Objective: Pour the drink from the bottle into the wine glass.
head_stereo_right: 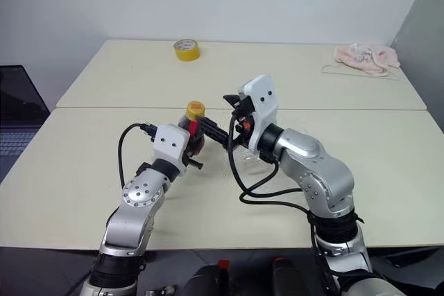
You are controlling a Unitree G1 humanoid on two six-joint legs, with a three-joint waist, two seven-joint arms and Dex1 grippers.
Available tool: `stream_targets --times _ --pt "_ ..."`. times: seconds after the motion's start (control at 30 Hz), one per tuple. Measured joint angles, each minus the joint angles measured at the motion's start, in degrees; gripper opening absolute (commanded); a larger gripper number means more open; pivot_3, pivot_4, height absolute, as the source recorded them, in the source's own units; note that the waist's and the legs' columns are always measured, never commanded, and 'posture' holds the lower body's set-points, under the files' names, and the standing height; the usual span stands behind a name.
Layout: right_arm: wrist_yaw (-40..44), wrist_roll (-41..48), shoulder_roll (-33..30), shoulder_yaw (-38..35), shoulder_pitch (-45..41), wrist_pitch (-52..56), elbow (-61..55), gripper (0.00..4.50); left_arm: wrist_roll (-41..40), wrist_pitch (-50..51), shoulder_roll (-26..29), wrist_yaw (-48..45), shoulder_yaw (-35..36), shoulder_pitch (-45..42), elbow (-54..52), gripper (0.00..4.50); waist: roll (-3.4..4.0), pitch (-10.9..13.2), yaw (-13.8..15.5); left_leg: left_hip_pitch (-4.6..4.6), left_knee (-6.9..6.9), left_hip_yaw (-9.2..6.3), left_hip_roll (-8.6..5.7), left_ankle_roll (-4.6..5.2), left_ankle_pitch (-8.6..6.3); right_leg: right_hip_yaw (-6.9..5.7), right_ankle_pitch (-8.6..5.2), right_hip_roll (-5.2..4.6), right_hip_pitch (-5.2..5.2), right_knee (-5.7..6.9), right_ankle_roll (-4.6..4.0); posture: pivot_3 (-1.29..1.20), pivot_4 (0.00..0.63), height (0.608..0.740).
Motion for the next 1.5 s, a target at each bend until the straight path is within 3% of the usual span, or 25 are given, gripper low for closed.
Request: stream_targets --times 0.43,0.53,0.8,1.07,1.2,1.37,1.5 --pt "-2.3 -2.37 2.69 3.19 -1.71 -0.47 4.4 4.5 0.01 -0.01 -0.04 -0.05 -0.03 -0.03 0.0 0.79 0.0 0.0 -0.02 0.0 0.0 0.01 0.0 0.0 0.0 0.01 0.0 0.0 -0.01 0.0 0.0 0.0 0.15 0.74" --pt "-2.84 -3.0 3.02 3.19 -1.81 -0.96 4.81 3.95 0.01 -0.02 -0.11 -0.03 -0.07 -0.03 0.0 0.79 0.0 0.0 -0.01 0.0 0.0 0.01 0.0 0.0 0.0 0.01 0.0 0.0 -0.01 0.0 0.0 0.0 0.15 0.74" --pt "-2.66 -3.91 3.87 4.08 -2.08 -1.89 5.27 1.31 0.05 -0.02 -0.15 0.02 -0.25 -0.03 0.01 0.79 0.0 0.0 -0.06 0.0 -0.01 0.0 0.0 0.0 0.0 0.01 0.0 0.0 -0.02 0.0 0.0 0.0 0.15 0.74" --pt "0.75 -3.82 2.09 4.37 -1.55 -4.72 5.17 1.26 -3.26 0.05 0.32 -3.32 0.22 -0.04 -0.46 0.79 0.0 0.0 -0.05 0.0 0.0 0.01 0.0 0.0 0.0 0.01 0.0 0.0 -0.01 -0.01 0.0 0.0 0.15 0.74" --pt "4.86 -1.24 1.19 2.88 -0.43 -7.15 3.91 1.26 -10.61 2.36 2.56 -10.3 1.89 -0.19 -2.85 0.79 0.0 0.0 -0.09 -0.01 -0.01 0.0 0.01 0.02 -0.01 0.0 0.0 0.0 -0.01 -0.01 0.0 0.0 0.15 0.74" --pt "12.7 6.01 -1.41 0.3 -0.73 -8.49 -0.53 1.24 -25.06 15.61 9.96 -22.18 5.29 -1.82 -4.66 0.77 0.04 0.02 -0.38 0.03 -0.03 -0.01 0.02 0.05 -0.03 -0.02 -0.01 0.03 0.01 -0.01 0.0 0.0 0.15 0.74" --pt "14.55 10.05 -1.83 -0.1 -0.9 -8.13 -1.08 1.23 -28.53 18.94 12.08 -25.45 5.64 -3.56 -4.03 0.77 0.03 0.02 -0.26 0.02 0.0 -0.06 0.03 0.04 -0.02 -0.06 -0.01 0.03 0.02 0.0 0.0 0.0 0.15 0.74"
